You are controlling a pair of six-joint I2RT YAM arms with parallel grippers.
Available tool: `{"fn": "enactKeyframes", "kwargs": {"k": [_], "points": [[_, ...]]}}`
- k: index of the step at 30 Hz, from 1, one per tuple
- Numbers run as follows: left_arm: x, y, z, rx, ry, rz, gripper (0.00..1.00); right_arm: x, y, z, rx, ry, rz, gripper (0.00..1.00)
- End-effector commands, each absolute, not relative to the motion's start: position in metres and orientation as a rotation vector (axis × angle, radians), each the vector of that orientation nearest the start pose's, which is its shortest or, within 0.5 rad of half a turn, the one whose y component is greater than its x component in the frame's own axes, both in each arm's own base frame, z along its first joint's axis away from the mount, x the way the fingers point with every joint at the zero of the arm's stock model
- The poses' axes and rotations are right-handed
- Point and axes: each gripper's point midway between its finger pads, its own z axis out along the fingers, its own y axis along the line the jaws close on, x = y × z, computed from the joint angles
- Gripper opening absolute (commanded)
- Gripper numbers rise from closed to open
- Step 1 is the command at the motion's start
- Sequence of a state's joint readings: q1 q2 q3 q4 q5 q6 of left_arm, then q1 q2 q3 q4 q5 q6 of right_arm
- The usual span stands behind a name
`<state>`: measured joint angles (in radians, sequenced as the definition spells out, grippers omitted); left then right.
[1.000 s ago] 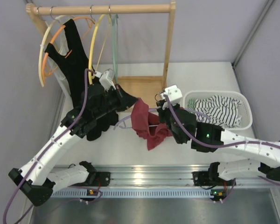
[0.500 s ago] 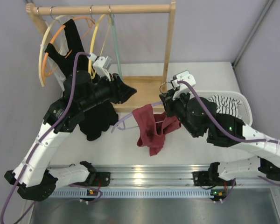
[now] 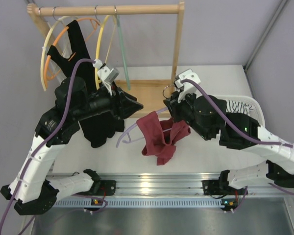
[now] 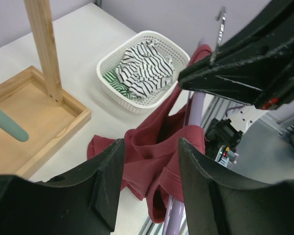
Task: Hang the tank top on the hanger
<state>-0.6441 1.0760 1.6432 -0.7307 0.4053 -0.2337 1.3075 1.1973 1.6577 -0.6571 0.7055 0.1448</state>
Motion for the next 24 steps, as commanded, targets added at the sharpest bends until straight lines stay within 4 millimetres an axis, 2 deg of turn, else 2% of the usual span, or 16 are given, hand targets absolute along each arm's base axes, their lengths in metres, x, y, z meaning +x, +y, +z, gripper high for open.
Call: {"fn": "enactKeyframes", "kwargs": {"k": [1, 2, 3, 8, 16, 20, 24], "points": [[0.168, -0.242, 0.454, 0.79, 1.613, -1.043, 0.53, 0.179, 0.282, 0.462, -0.502, 1.628, 0.533, 0.0], [0.164, -0.244, 0.453, 0.813, 1.607, -1.065, 0.59, 0.177, 0.283, 0.463, -0.507, 1.626, 0.544, 0.0], [0.163, -0.245, 0.451, 0.821, 1.606, -1.073, 0.6, 0.177, 0.284, 0.462, -0.51, 1.63, 0.546, 0.0], [0.155, -0.247, 0.451, 0.857, 1.581, -1.103, 0.6, 0.175, 0.283, 0.462, -0.51, 1.63, 0.555, 0.0], [0.145, -0.253, 0.433, 0.94, 1.601, -1.165, 0.64, 0.175, 0.283, 0.461, -0.516, 1.63, 0.559, 0.0], [0.144, -0.253, 0.431, 0.944, 1.601, -1.171, 0.65, 0.176, 0.285, 0.459, -0.512, 1.635, 0.554, 0.0], [0.143, -0.255, 0.42, 0.954, 1.632, -1.187, 0.66, 0.175, 0.287, 0.458, -0.516, 1.635, 0.557, 0.0]]}}
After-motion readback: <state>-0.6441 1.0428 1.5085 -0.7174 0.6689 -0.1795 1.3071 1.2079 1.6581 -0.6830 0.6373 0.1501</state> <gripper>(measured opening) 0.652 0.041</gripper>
